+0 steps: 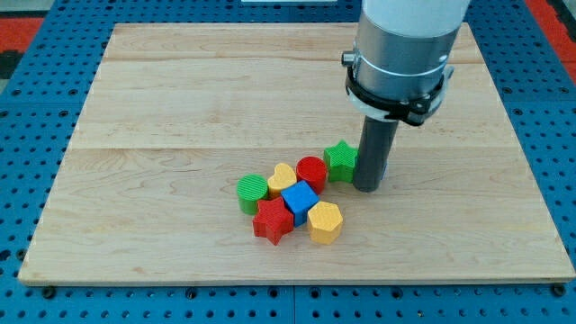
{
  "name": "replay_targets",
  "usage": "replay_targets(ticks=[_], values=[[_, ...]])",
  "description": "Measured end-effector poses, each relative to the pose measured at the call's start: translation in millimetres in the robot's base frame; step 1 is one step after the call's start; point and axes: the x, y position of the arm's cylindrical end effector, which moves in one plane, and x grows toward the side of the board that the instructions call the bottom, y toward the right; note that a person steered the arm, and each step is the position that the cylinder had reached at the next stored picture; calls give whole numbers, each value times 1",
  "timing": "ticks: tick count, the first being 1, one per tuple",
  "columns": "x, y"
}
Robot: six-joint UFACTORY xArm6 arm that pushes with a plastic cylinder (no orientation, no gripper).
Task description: Separate the green star and blue triangle from the group of blocks
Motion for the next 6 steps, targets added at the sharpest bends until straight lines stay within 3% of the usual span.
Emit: replay_targets(ticks=[1,3,4,5,6], values=[[-41,-7],[-8,-13],[-48,-32],[-115,-74],[-124,-96]])
